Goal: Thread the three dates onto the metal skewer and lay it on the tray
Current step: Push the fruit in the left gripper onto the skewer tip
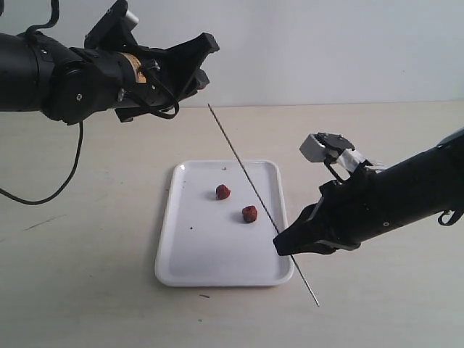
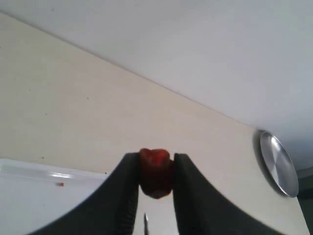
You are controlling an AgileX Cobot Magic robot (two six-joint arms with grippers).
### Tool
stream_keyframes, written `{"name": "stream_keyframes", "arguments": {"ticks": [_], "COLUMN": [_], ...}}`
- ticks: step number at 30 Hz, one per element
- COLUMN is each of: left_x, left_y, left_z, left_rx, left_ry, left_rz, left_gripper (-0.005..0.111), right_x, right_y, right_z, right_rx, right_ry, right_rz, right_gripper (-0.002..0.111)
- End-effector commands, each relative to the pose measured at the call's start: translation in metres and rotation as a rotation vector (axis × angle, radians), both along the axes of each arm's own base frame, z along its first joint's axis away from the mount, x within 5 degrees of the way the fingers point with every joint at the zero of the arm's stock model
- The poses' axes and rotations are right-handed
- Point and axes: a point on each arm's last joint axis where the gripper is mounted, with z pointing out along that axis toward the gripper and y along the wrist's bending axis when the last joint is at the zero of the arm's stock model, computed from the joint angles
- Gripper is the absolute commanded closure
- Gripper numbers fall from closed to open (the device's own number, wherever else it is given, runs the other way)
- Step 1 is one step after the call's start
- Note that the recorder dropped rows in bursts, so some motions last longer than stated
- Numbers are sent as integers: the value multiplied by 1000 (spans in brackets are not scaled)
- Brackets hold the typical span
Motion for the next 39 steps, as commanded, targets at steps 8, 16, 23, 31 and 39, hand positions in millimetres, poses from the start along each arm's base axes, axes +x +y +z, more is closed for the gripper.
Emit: {"name": "stream_keyframes", "arguments": {"ticks": [8,16,23,31,39], "left_x": [-7,-5,-1,-1,-4], "left_y": [-8,-3,6,5,1], "left_z": [7,5,2,2,3], "left_rx": [22,79,103,99,94], "left_ry": [-39,-52,-18,-22,-28], "left_rz": [-49,-60,-27,-30,-43], "left_gripper": [82,82,82,82,82], "right_x": [7,8,10,9,9], "right_y": [3,2,2,3,3], "right_z": [-3,-2,-2,0,0], "right_rx": [49,32,30,50,51], "right_ry": [-15,-30,-48,-54,-53], "right_rz": [41,29,6,25,27], "right_gripper": [108,108,108,108,108]}}
